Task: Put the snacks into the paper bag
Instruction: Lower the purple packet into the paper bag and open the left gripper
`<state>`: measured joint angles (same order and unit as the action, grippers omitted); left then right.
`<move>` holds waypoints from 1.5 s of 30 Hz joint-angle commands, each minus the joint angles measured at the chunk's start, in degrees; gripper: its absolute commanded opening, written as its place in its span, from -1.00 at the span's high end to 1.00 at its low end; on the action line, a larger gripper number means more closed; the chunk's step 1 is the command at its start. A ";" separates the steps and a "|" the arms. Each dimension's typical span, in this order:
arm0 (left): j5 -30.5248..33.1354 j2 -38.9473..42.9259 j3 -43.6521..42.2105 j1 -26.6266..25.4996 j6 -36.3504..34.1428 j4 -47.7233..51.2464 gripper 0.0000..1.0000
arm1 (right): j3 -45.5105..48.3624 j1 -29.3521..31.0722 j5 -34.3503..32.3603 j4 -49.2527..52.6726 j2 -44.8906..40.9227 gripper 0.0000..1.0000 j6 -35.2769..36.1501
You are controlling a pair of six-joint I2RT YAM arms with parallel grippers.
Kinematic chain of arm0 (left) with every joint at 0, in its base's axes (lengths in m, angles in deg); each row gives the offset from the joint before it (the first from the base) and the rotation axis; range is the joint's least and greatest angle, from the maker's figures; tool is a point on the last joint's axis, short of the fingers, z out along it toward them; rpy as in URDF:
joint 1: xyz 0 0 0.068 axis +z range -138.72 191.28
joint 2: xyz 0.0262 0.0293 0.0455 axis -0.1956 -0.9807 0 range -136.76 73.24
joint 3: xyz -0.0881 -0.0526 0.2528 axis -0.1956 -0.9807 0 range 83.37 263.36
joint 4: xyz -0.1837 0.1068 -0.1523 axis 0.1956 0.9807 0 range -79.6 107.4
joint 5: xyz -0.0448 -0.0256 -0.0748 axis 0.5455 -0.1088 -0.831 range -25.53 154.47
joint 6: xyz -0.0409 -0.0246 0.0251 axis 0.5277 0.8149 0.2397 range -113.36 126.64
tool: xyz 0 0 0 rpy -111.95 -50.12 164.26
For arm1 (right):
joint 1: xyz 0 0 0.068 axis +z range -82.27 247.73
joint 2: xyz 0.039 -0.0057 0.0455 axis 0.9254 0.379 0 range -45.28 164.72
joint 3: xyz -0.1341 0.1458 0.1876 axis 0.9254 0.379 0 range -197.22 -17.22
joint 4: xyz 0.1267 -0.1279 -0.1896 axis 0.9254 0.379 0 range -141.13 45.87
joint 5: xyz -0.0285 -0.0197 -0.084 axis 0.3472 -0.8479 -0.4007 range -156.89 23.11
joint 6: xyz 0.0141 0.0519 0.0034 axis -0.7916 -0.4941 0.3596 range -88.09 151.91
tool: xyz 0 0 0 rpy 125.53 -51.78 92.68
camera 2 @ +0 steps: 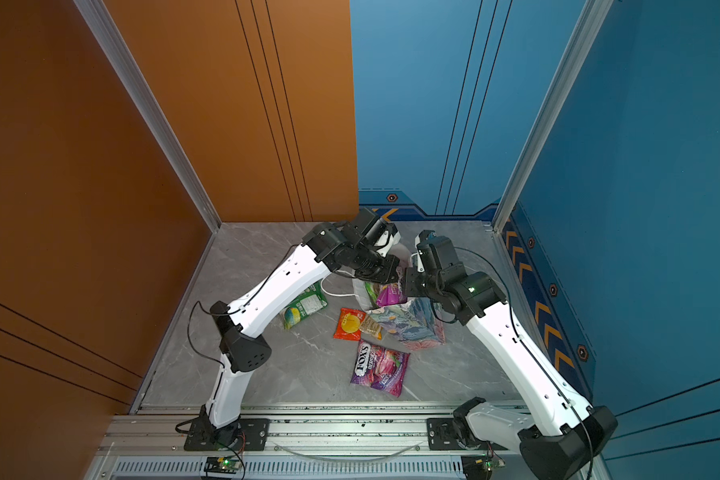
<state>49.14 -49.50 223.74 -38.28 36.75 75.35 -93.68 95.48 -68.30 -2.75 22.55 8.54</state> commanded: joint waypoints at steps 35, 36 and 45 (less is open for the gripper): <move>-2.23 -1.31 -6.05 -0.49 3.30 -11.95 0.46 | 0.35 -0.05 -3.51 -3.78 -1.92 1.00 -0.62; -1.84 -1.04 -6.23 -0.54 3.25 -11.90 0.44 | 0.33 -0.13 -3.47 -3.70 -1.99 1.00 -0.62; 0.84 4.89 -12.21 -0.26 2.98 -15.40 0.10 | 0.67 -0.93 -3.82 -3.47 -2.30 1.00 -0.62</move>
<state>48.29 -48.80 213.16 -38.39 40.53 62.46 -93.22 95.02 -71.08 -2.75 22.31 8.32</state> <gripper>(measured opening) 0.436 0.047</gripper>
